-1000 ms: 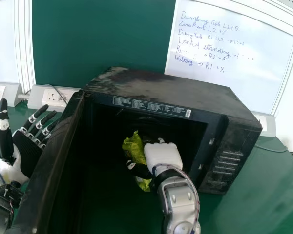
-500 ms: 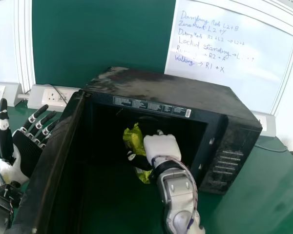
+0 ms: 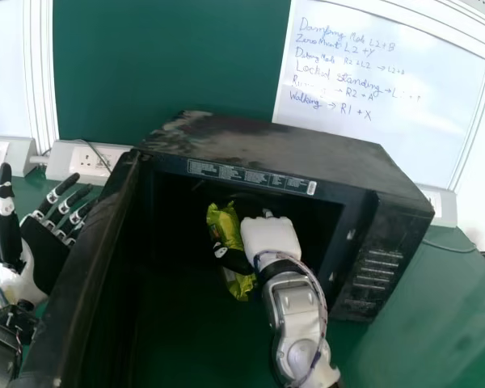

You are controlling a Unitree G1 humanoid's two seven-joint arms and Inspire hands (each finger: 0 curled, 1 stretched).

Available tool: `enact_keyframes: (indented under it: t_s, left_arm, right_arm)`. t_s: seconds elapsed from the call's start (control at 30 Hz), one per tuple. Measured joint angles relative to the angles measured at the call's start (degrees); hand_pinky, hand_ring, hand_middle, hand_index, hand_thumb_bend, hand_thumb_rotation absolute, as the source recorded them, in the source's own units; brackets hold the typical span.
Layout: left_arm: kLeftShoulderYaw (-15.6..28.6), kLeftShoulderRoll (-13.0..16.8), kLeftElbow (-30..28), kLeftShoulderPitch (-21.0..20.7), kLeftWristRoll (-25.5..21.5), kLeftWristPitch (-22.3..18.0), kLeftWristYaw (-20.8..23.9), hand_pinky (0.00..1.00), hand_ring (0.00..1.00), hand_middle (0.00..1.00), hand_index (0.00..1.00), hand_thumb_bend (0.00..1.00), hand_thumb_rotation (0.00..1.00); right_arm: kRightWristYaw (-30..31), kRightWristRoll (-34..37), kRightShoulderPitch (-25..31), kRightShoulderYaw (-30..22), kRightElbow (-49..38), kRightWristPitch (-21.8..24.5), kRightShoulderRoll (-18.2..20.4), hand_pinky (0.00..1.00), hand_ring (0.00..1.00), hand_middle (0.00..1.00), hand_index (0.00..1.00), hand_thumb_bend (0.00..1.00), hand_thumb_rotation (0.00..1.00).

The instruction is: Put biscuit inside oven

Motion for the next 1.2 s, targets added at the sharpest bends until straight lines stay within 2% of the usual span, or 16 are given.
enact_keyframes:
  t_s: [0.3, 0.57, 0.8, 0.93, 1.0, 1.03, 1.2]
  left_arm:
    - [-0.03, 0.04, -0.57, 0.0, 0.0, 0.0, 0.57, 0.75, 0.72, 0.68, 0.7, 0.27, 0.28]
    - [-0.02, 0.04, -1.07, 0.01, -0.06, 0.0, 0.77, 0.73, 0.7, 0.67, 0.69, 0.32, 0.25]
    - [-0.01, 0.05, -1.06, 0.01, -0.16, 0.0, 0.78, 0.77, 0.73, 0.69, 0.71, 0.29, 0.26]
    - [0.0, 0.06, -1.13, 0.04, -0.17, 0.0, 0.8, 0.78, 0.73, 0.69, 0.71, 0.29, 0.26]
    - [0.01, 0.07, -1.14, 0.07, -0.19, 0.0, 0.81, 0.79, 0.74, 0.69, 0.71, 0.28, 0.27]
    - [0.01, 0.07, -1.21, 0.09, -0.19, 0.0, 0.88, 0.79, 0.74, 0.7, 0.72, 0.28, 0.28]
    - [0.15, 0.16, -1.35, 0.17, -1.13, 0.0, 0.88, 0.78, 0.73, 0.69, 0.71, 0.28, 0.25]
  right_arm:
    - [-3.4, 2.51, -2.77, 0.65, 3.01, 0.79, -1.58, 0.31, 0.32, 0.47, 0.49, 0.53, 0.0]
    - [-5.06, 3.47, -6.29, 1.72, 8.21, 1.65, -3.36, 0.18, 0.22, 0.47, 0.49, 0.53, 0.0]
    - [-7.61, 5.76, -7.15, 1.78, 10.69, 2.2, -4.2, 0.21, 0.24, 0.47, 0.49, 0.53, 0.0]
    - [-11.99, 7.82, -7.22, 1.9, 13.67, 2.35, -4.83, 0.29, 0.34, 0.47, 0.49, 0.53, 0.0]
    - [-13.95, 8.46, -7.33, 2.21, 15.13, 2.61, -5.1, 0.31, 0.36, 0.48, 0.49, 0.53, 0.0]
    - [-14.84, 8.83, -7.38, 2.39, 15.85, 2.68, -5.19, 0.32, 0.37, 0.44, 0.51, 0.53, 0.0]
    - [-18.94, 11.98, -7.87, 2.88, 19.91, 2.84, -5.32, 0.31, 0.33, 0.47, 0.49, 0.53, 0.0]
